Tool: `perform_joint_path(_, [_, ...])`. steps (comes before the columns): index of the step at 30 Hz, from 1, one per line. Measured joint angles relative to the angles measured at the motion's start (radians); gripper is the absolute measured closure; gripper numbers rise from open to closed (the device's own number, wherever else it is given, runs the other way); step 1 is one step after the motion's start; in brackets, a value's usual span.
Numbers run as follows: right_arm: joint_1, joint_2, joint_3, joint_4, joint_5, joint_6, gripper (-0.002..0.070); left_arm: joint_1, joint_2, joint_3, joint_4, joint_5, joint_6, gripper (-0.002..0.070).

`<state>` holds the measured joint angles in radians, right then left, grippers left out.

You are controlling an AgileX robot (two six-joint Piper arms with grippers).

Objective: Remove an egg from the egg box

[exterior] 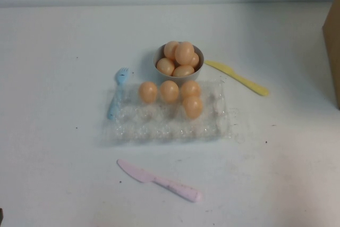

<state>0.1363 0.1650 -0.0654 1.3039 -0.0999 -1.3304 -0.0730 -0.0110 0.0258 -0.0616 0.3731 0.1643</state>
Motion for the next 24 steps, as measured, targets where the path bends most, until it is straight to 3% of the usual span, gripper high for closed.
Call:
perform_joint_path(6, [-0.178, -0.042, 0.0, -0.834, 0.232, 0.877, 0.069, 0.0, 0.0, 0.0, 0.0, 0.0, 0.0, 0.0678])
perform_joint_path(9, [-0.248, -0.1, 0.002, -1.087, 0.369, 1.122, 0.069, 0.0, 0.0, 0.0, 0.0, 0.0, 0.0, 0.0678])
perform_joint_path(14, [-0.242, -0.172, 0.078, -1.187, 0.394, 1.251, 0.0692, 0.0, 0.0, 0.0, 0.0, 0.0, 0.0, 0.0678])
perform_joint_path(24, [-0.068, -0.172, 0.092, -1.219, 0.449, 1.308, 0.0692, 0.0, 0.0, 0.0, 0.0, 0.0, 0.0, 0.0678])
